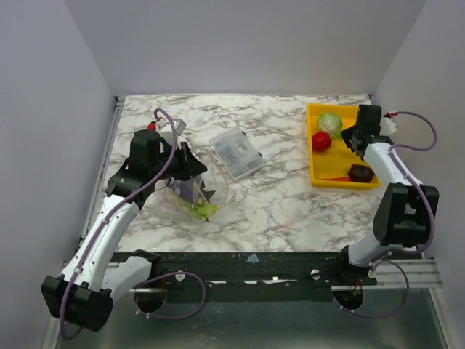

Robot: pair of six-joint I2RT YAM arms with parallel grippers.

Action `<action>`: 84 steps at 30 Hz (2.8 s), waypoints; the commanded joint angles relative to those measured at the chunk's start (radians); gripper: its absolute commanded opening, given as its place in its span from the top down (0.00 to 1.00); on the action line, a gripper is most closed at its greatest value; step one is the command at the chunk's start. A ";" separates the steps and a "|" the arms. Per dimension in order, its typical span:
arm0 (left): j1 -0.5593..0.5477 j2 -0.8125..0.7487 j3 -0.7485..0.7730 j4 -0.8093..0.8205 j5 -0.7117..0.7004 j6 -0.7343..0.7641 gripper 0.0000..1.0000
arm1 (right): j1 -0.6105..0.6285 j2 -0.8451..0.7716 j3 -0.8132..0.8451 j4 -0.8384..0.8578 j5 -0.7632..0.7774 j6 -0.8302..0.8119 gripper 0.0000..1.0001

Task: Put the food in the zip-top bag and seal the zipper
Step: Pick up the fake fruit from the bin, then place the fake fruit in the zipper food storage bag.

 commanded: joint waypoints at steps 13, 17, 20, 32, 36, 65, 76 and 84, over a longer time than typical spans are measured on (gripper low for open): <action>-0.005 0.004 0.002 0.025 0.024 0.005 1.00 | 0.009 -0.327 -0.139 0.146 -0.784 -0.380 1.00; -0.005 0.006 0.002 0.026 0.024 0.007 1.00 | 0.128 -0.377 -0.174 0.099 -0.820 -0.423 1.00; -0.005 0.011 0.002 0.025 0.025 0.006 1.00 | 0.246 -0.420 -0.198 0.086 -0.806 -0.434 1.00; -0.007 0.034 0.003 0.023 0.029 0.007 1.00 | 0.758 -0.450 -0.238 0.283 -0.869 -0.311 1.00; -0.007 0.032 0.003 0.022 0.027 0.010 1.00 | 0.950 -0.396 -0.175 0.303 -0.809 -0.360 1.00; -0.048 -0.130 0.035 -0.118 -0.065 0.039 1.00 | 1.018 -0.291 -0.195 0.546 -0.867 -0.313 1.00; -0.048 -0.170 0.067 -0.191 -0.067 0.049 1.00 | 1.049 -0.227 -0.118 0.445 -0.766 -0.334 1.00; -0.048 -0.172 0.075 -0.206 -0.049 0.048 1.00 | 1.056 -0.132 0.018 0.266 -0.618 -0.403 0.98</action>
